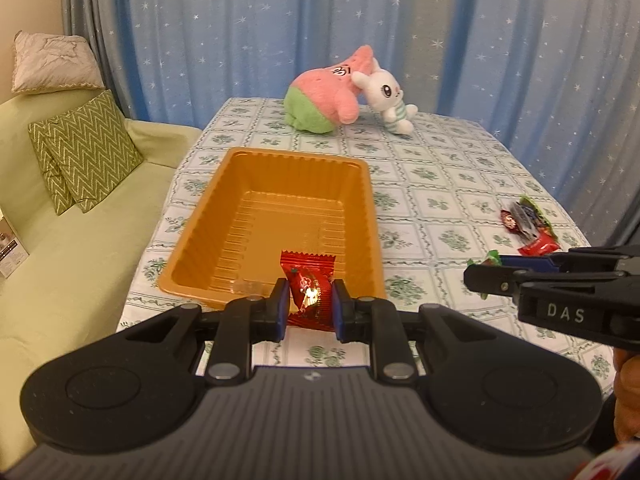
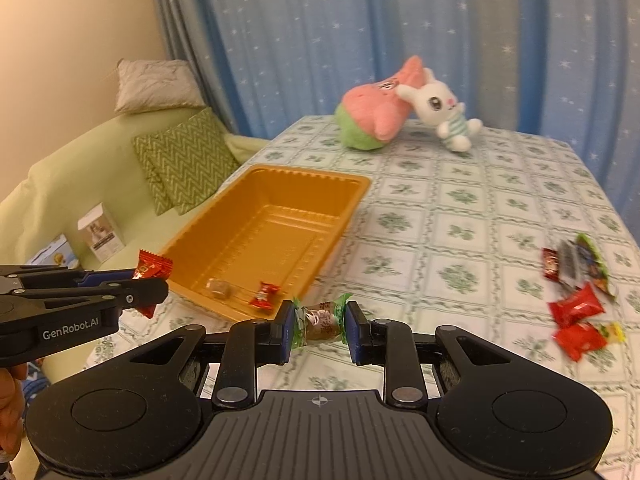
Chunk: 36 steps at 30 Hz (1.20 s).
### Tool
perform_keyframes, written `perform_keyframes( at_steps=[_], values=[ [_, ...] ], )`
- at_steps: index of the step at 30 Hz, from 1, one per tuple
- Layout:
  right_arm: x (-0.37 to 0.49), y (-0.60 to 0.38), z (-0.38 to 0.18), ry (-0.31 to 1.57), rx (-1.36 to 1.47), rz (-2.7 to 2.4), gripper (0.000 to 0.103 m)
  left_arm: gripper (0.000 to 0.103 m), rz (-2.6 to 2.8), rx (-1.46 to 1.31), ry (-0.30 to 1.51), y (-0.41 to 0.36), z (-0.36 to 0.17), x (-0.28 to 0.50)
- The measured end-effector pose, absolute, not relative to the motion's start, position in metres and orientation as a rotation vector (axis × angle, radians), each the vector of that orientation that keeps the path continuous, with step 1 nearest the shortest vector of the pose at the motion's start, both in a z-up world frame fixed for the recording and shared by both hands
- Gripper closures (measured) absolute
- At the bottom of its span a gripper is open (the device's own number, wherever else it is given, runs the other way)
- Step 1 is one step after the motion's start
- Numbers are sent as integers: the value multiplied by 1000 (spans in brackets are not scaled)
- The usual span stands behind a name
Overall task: Organize snacks
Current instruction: 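Carry both held candies over the orange tray with both tools, then open the left tool over the tray while the right tool opens, releasing its candy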
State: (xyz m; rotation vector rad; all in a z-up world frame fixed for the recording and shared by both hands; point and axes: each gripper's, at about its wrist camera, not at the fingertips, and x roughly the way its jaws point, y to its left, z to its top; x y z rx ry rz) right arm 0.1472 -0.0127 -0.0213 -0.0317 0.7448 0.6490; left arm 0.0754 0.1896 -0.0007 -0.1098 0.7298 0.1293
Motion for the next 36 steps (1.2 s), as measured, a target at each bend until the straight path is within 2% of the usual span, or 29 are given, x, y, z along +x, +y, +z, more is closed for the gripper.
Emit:
perform_keyframes(
  at_steps=[36],
  values=[
    [220,76,-65,812,-64,740,76,84,125,-96,807,265,-47,161]
  ],
)
